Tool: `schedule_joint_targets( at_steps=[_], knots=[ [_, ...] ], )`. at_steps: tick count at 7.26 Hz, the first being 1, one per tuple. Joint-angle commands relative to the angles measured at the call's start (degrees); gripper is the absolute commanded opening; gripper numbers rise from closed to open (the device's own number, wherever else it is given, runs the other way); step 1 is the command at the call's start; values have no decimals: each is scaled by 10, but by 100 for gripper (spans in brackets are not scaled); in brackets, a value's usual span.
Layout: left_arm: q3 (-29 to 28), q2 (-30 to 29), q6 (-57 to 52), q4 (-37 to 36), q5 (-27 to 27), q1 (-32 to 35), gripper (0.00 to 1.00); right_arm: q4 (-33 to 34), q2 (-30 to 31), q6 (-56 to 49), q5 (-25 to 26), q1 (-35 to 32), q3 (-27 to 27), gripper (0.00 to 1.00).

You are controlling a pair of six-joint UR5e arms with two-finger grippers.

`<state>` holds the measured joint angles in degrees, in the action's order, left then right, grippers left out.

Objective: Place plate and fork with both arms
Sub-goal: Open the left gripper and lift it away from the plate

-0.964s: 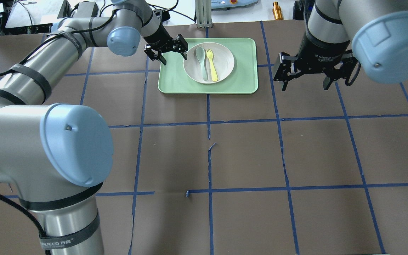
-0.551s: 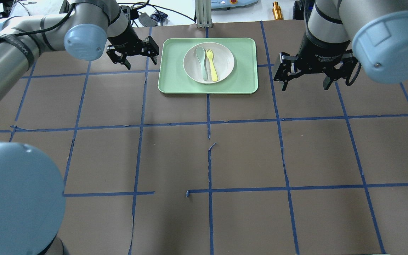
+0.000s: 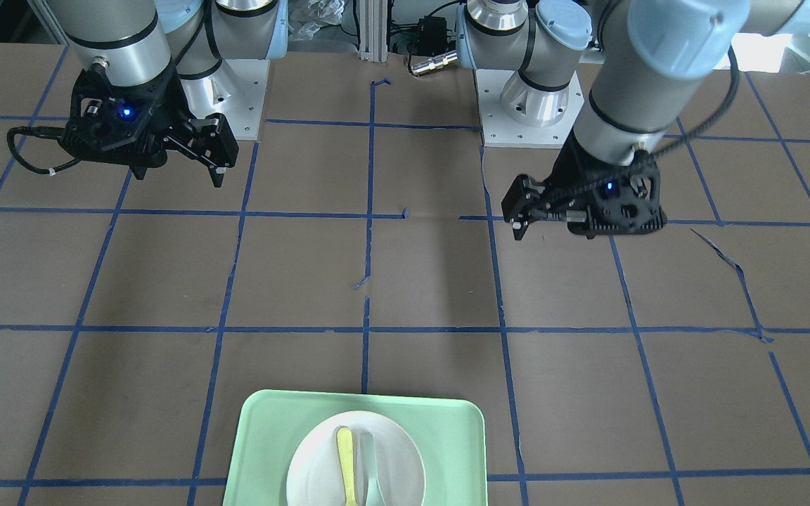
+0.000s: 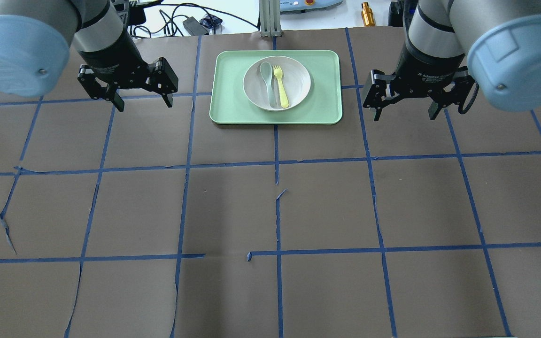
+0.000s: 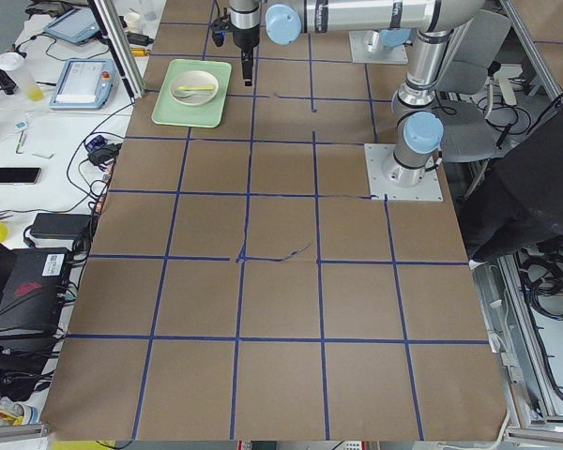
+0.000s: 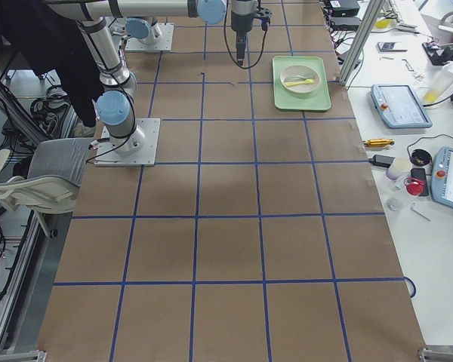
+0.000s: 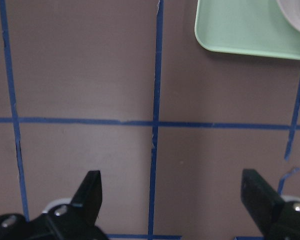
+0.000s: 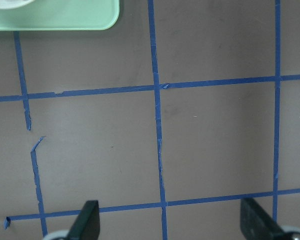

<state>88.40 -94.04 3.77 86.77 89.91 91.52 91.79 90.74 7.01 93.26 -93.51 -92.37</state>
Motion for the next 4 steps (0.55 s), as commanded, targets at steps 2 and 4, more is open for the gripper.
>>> schedule_joint_targets(
  at_steps=[2,4],
  knots=[
    [35,73,3,45,4,25,100,1,-1,-2,-4,0,3,100],
    [42,76,3,44,7,25,100,1,-1,-2,-2,0,2,100]
  ],
)
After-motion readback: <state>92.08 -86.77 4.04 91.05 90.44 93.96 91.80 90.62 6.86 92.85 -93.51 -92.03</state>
